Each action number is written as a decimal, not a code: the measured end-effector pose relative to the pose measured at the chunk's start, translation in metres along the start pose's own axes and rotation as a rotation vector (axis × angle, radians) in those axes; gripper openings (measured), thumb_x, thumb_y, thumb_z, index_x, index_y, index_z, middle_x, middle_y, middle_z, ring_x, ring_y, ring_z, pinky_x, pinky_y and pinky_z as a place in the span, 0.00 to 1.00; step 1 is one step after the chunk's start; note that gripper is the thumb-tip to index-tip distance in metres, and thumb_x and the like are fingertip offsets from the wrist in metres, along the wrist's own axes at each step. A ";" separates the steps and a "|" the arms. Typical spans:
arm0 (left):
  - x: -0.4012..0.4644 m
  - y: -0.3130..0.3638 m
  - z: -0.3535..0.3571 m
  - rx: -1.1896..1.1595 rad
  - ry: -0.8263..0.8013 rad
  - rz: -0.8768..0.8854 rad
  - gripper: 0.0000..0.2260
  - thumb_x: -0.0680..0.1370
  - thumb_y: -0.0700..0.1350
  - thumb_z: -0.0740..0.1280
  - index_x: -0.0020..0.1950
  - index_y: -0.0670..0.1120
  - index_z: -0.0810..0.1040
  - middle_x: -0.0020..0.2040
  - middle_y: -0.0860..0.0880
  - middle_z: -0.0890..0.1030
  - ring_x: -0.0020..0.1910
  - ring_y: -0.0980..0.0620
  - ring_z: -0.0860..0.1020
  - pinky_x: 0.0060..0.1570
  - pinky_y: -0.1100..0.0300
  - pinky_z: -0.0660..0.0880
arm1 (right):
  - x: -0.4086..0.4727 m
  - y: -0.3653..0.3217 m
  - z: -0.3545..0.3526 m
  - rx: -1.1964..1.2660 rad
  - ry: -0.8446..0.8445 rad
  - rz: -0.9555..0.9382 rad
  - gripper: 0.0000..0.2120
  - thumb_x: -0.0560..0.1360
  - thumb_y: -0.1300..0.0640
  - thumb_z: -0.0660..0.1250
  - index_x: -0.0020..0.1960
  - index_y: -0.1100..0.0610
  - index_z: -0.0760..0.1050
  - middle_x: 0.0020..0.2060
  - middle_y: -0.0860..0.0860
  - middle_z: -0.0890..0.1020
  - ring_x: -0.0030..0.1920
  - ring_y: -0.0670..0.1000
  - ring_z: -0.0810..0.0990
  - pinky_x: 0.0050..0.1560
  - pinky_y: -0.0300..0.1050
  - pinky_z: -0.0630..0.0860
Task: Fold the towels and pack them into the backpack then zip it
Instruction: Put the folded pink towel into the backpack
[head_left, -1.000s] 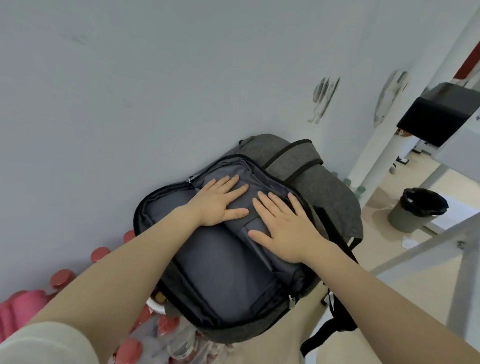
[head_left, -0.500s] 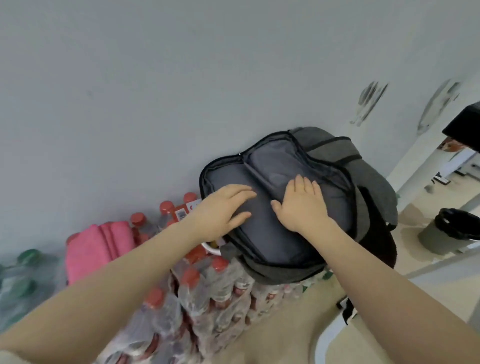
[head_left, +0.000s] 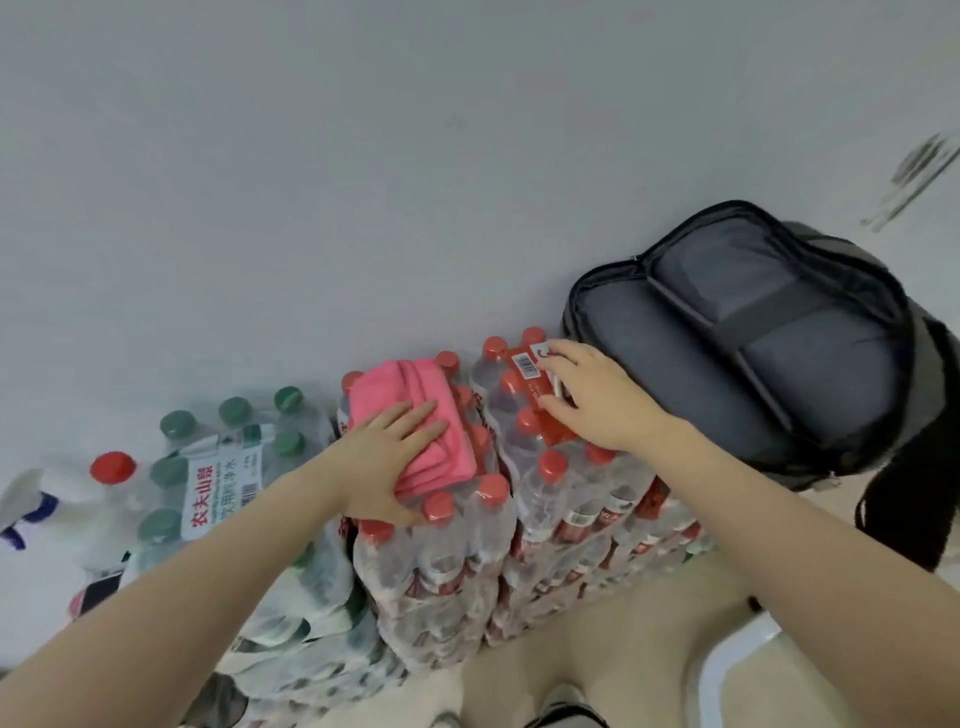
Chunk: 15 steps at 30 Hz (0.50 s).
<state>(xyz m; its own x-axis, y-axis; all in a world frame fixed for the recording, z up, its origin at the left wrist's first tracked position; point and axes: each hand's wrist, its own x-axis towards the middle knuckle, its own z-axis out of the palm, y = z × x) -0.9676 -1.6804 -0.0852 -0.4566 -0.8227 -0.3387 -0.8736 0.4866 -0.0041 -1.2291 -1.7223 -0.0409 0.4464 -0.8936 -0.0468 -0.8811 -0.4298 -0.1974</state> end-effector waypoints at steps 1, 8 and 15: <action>-0.001 0.000 0.003 -0.022 0.025 0.025 0.51 0.62 0.72 0.57 0.75 0.50 0.40 0.77 0.47 0.41 0.76 0.45 0.45 0.73 0.51 0.47 | -0.001 -0.012 0.005 0.019 0.001 -0.062 0.23 0.78 0.51 0.59 0.71 0.56 0.64 0.74 0.54 0.59 0.74 0.54 0.56 0.74 0.48 0.53; -0.013 -0.005 0.028 -0.601 0.520 0.018 0.29 0.64 0.53 0.68 0.59 0.51 0.58 0.75 0.38 0.49 0.73 0.43 0.54 0.66 0.51 0.63 | -0.003 -0.066 0.047 0.135 -0.172 -0.102 0.29 0.77 0.49 0.60 0.75 0.54 0.54 0.75 0.53 0.55 0.72 0.55 0.61 0.71 0.51 0.62; -0.011 -0.007 0.043 -0.422 0.460 -0.034 0.41 0.62 0.65 0.59 0.68 0.40 0.67 0.71 0.38 0.63 0.71 0.39 0.60 0.70 0.46 0.58 | -0.006 -0.075 0.062 0.153 -0.195 -0.236 0.41 0.73 0.59 0.64 0.75 0.44 0.42 0.76 0.51 0.42 0.61 0.55 0.71 0.50 0.42 0.71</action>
<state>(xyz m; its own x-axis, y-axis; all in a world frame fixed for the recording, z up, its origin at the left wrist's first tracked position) -0.9496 -1.6622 -0.1221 -0.3712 -0.9237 0.0949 -0.8372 0.3771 0.3962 -1.1558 -1.6771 -0.0869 0.6696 -0.7239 -0.1661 -0.7229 -0.5839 -0.3693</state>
